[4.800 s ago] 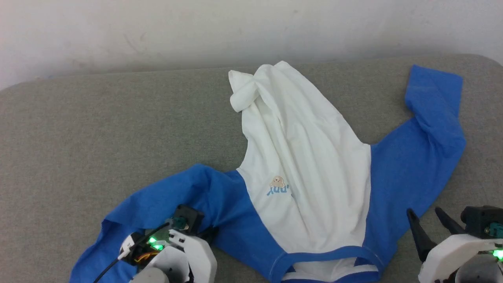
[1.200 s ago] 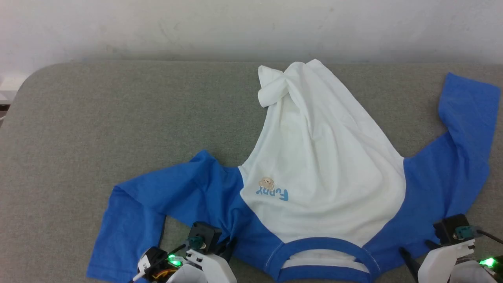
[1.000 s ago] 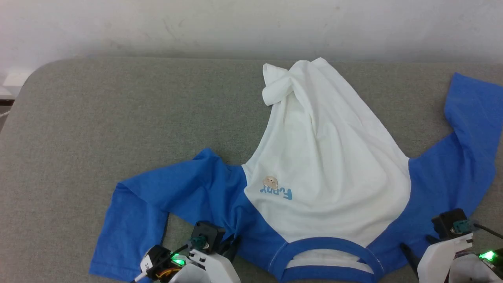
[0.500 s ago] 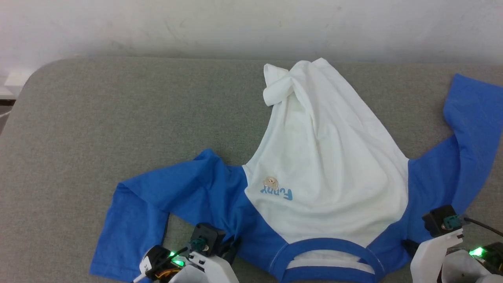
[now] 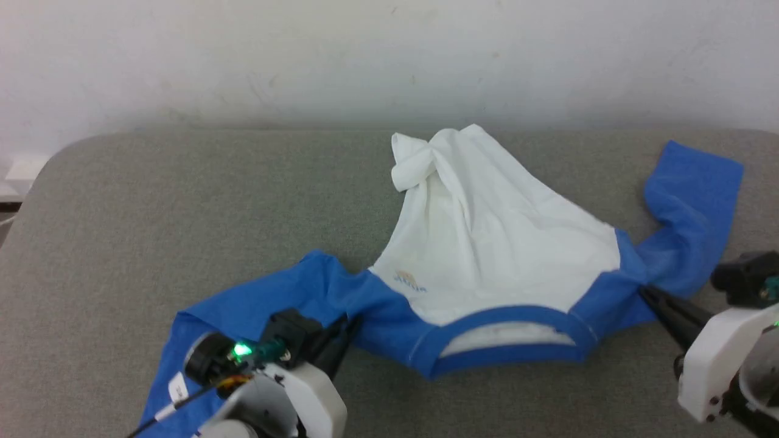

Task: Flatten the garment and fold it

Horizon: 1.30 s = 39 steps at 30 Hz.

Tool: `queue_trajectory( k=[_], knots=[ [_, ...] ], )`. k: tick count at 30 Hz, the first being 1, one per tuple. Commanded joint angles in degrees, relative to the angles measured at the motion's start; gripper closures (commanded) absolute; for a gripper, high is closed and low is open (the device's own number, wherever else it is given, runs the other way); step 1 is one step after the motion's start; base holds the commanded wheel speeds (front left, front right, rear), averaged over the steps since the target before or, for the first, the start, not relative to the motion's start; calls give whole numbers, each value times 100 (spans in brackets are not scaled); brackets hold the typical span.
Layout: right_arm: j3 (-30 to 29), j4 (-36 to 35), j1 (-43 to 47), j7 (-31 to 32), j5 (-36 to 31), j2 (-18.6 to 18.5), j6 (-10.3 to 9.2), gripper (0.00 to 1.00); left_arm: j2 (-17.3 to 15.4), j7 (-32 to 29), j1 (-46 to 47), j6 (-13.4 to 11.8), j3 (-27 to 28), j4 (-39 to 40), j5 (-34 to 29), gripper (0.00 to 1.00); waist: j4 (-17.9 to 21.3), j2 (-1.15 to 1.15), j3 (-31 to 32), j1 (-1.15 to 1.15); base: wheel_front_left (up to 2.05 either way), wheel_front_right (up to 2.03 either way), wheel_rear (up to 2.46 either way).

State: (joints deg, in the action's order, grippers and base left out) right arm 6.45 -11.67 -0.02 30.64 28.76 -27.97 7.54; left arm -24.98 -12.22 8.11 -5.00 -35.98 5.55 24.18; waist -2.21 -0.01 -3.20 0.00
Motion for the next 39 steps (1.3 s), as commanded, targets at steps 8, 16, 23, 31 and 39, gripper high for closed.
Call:
queue_trajectory(
  k=[8, 16, 23, 31, 39],
  knots=[
    [-290, -736, -918, 137, 566, -414, -5, 100, -493, -305, 824, 66, 511, 1128, -93, 100, 77, 1, 259, 0, 0, 0, 0],
    [-184, -929, -2346, 555, 985, -832, -5, 100, -884, -823, 2070, 259, 1078, 1697, -41, 100, 166, 1, 402, 0, 0, 0, 0],
    [149, -639, -3591, 822, 1241, -1094, -5, 100, -985, -1148, 3120, 532, 1294, 1582, 90, 100, 229, 1, 345, 0, 0, 0, 0],
    [858, -117, -4783, 755, 1192, -1250, -5, 100, -978, -1304, 3895, 779, 1371, 1145, 266, 100, 353, 1, 162, 0, 0, 0, 0],
    [1510, 696, -6059, 190, 861, -1277, -5, 100, -887, -1206, 4664, 940, 1474, 368, 420, 100, 416, 1, -541, 0, 0, 0, 0]
  ],
)
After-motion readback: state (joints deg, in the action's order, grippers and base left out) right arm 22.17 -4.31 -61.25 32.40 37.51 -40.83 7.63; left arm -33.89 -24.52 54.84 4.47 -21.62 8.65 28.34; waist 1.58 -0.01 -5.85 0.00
